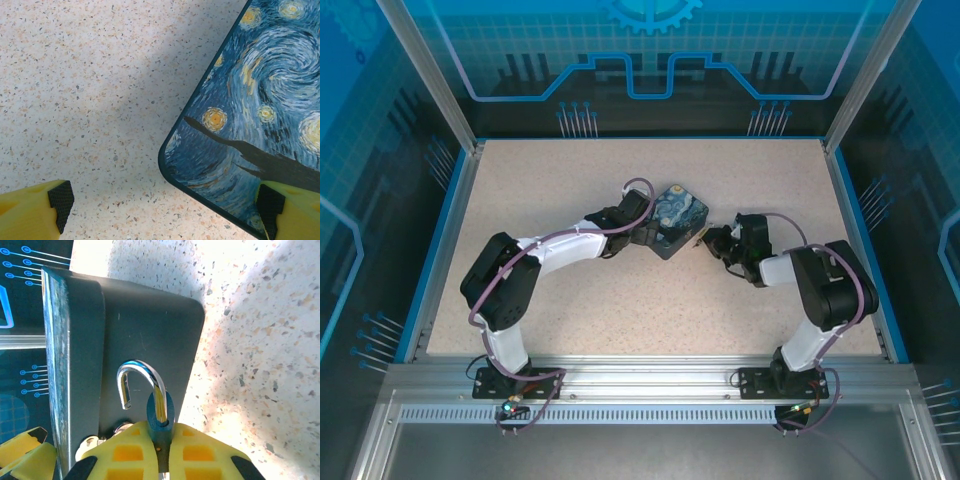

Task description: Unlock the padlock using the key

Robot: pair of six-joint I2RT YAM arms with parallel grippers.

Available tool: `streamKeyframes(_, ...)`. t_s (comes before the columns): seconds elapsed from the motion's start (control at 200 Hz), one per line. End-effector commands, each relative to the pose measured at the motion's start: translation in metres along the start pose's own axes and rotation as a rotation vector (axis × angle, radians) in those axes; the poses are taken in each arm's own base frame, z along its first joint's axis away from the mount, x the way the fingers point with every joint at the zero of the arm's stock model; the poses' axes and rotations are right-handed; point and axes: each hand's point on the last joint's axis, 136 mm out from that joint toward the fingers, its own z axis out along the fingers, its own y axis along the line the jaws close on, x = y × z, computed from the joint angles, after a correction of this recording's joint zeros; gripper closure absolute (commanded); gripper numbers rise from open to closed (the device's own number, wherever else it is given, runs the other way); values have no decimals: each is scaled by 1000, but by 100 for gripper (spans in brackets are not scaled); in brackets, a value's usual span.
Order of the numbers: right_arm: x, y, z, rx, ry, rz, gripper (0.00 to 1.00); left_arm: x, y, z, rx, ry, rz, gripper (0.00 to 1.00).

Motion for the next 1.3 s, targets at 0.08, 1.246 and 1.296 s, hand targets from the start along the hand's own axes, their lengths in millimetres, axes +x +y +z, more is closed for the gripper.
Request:
streamKeyframes(0.08,2,10,-11,-16,16,-62,100,48,3,13,-18,157,91,3)
streamKeyframes(1.246,47,57,-69,-13,118,-294,100,-40,67,-58,19,-9,-244,1)
streamKeyframes(1.296,57,63,-68,-19,140,-315,100,-37,76,-65,8,-21,-271,1)
